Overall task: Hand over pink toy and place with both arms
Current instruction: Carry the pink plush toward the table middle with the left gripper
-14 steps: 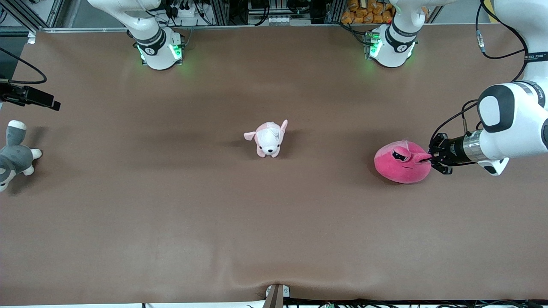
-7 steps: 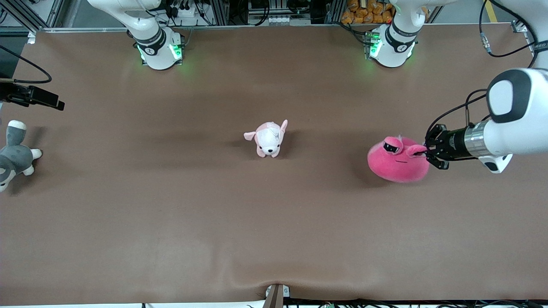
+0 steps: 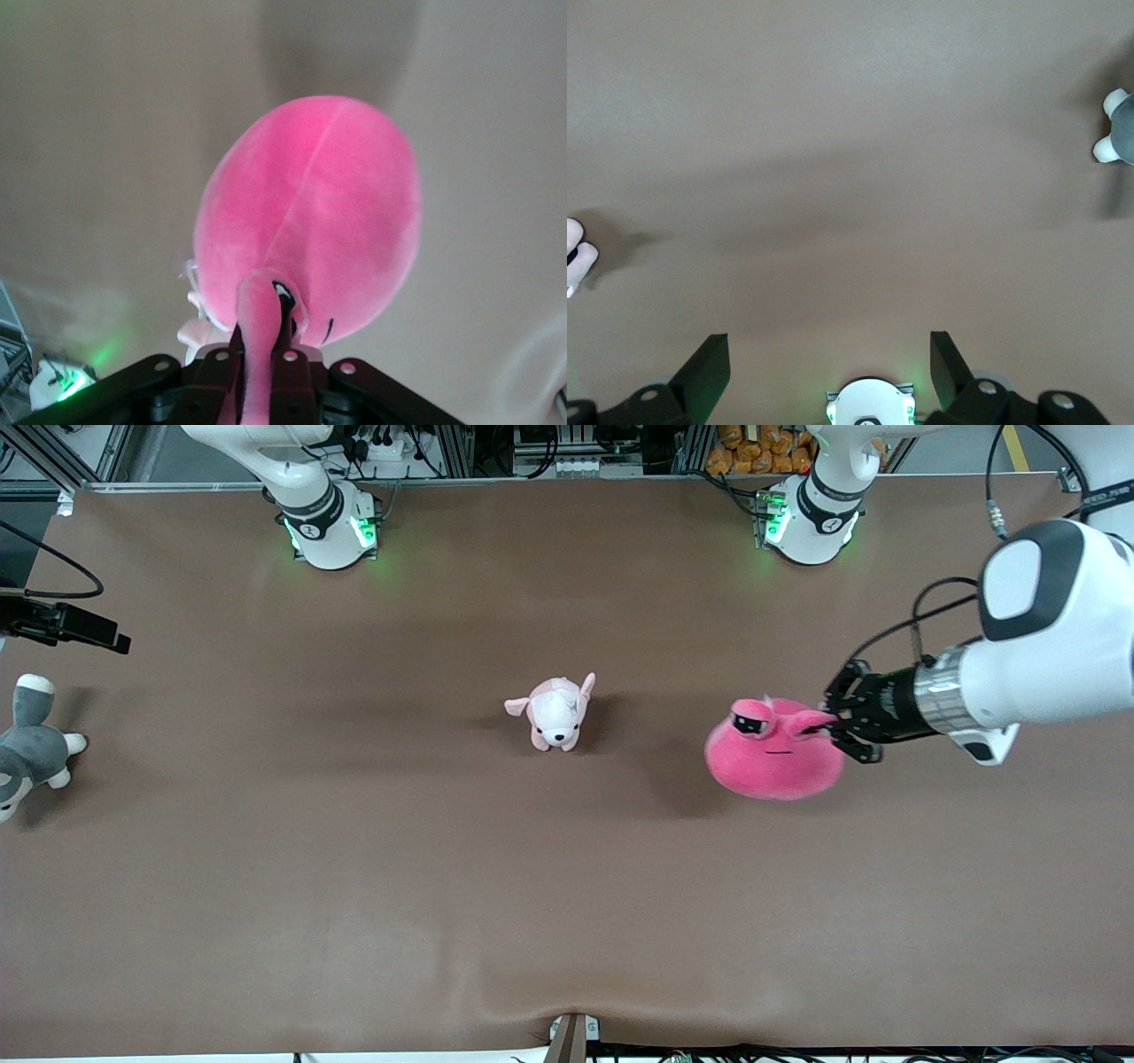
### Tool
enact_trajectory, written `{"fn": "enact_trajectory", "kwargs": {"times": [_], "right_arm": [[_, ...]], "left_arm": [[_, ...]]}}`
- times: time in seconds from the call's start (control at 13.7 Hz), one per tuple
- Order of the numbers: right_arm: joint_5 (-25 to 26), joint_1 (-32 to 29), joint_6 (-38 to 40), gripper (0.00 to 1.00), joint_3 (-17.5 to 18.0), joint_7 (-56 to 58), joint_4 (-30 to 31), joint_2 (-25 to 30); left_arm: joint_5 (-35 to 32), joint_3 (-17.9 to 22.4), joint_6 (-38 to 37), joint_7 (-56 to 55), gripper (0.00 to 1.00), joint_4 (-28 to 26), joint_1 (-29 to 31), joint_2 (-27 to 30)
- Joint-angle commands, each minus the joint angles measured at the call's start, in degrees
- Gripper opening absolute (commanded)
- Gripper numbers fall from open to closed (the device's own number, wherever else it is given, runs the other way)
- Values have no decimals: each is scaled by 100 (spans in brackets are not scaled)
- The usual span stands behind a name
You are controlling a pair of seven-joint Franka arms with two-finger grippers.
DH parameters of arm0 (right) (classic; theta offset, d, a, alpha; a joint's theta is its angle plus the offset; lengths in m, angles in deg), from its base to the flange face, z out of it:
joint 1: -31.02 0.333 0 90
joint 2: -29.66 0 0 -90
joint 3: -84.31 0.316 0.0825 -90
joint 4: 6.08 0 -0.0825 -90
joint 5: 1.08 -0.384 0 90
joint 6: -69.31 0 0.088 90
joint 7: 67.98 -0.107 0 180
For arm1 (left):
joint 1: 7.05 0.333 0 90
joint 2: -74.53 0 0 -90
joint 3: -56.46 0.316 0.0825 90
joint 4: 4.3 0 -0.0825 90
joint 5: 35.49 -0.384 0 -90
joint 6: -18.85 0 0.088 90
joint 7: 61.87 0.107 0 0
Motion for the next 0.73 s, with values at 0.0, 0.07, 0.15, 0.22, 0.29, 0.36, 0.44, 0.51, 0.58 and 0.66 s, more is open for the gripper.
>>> {"fn": "enact_trajectory", "kwargs": {"times": [0.0, 0.07, 0.15, 0.22, 0.29, 0.36, 0.44, 0.51, 0.58, 0.66], "right_arm": [[-80, 40, -3, 100, 25, 8, -33, 6], [-81, 48, 5, 100, 25, 8, -25, 6], [-81, 48, -3, 100, 25, 8, -25, 6], [-81, 40, -3, 100, 25, 17, -25, 6], [-81, 31, -3, 100, 25, 17, -16, 6], [-81, 31, -3, 100, 16, 26, -16, 6], [-81, 22, -3, 100, 16, 26, -16, 6], [-81, 22, -12, 100, 16, 17, -16, -2], [-89, 13, -21, 100, 16, 17, -16, -2], [-107, -13, -82, 100, 25, 17, -16, -11]], "left_arm": [[93, -356, -140, -466, 0, 353, 38, -47], [93, -487, -140, -659, 0, 397, 30, -47], [93, -619, -140, -870, 0, 424, 30, -56], [163, -725, -131, -1080, 0, 485, 21, -56], [346, -795, -114, -1274, 0, 503, 21, -82], [574, -813, -70, -1406, 0, 564, 12, -126], [820, -805, -61, -1617, 0, 695, -66, -161], [1031, -814, -18, -1836, 0, 792, -111, -222], [1129, -814, 96, -1969, 0, 889, -259, -232], [1147, -814, 219, -2153, 0, 916, -452, -249]]}}
